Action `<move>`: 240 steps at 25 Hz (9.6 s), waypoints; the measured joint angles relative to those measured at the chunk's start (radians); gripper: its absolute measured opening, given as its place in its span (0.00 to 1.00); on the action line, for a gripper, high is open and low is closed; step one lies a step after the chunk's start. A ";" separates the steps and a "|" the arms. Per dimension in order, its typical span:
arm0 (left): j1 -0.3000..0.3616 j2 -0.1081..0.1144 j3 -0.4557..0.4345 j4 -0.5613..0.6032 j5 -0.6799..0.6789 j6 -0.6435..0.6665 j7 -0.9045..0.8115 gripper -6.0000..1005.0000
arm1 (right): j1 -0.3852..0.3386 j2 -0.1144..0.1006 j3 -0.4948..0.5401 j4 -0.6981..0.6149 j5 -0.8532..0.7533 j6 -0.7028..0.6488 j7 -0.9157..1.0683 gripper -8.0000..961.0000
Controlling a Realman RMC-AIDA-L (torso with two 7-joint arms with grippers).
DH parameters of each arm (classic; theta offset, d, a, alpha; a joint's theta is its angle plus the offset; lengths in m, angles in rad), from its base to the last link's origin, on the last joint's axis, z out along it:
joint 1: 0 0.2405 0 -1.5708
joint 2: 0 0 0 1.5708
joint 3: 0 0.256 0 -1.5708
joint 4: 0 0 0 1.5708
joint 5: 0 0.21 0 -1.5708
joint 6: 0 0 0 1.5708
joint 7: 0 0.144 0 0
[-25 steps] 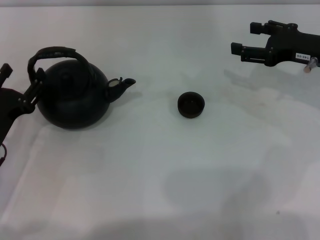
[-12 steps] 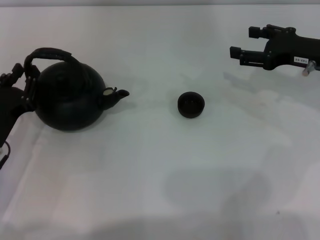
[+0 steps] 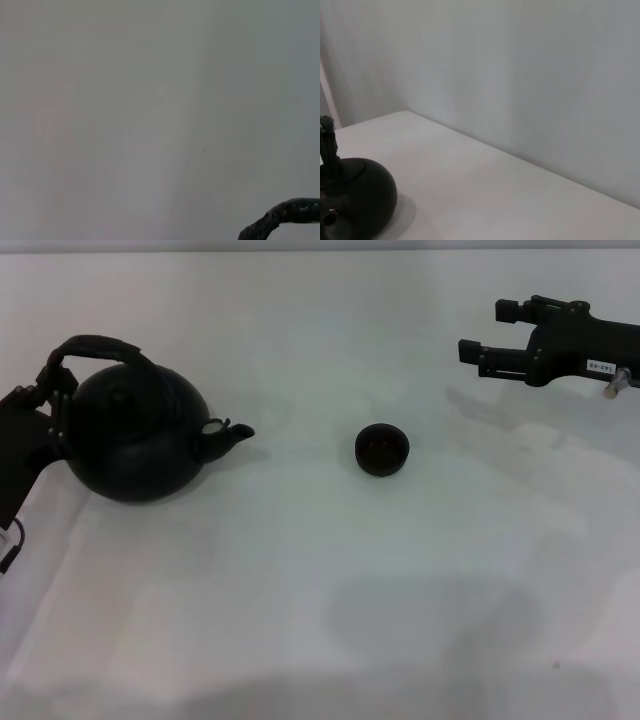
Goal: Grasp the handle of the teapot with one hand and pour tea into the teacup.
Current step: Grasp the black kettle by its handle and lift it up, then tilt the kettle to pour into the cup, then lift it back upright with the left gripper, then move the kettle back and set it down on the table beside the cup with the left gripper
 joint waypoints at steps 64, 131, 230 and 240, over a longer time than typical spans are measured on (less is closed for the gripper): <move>0.034 0.002 0.981 1.367 0.867 0.700 -1.667 0.13 | -0.037 -0.003 0.137 0.037 0.302 0.032 -0.198 0.88; -0.099 0.001 1.365 1.557 1.598 0.641 -2.155 0.13 | -0.034 -0.003 0.155 0.066 0.302 0.023 -0.218 0.88; 0.003 0.005 0.328 0.571 0.266 0.182 -0.491 0.12 | -0.026 -0.004 0.129 0.102 0.239 -0.014 -0.201 0.88; 0.008 0.004 0.328 0.519 0.187 0.205 -0.409 0.19 | -0.028 -0.003 0.129 0.103 0.239 -0.015 -0.197 0.88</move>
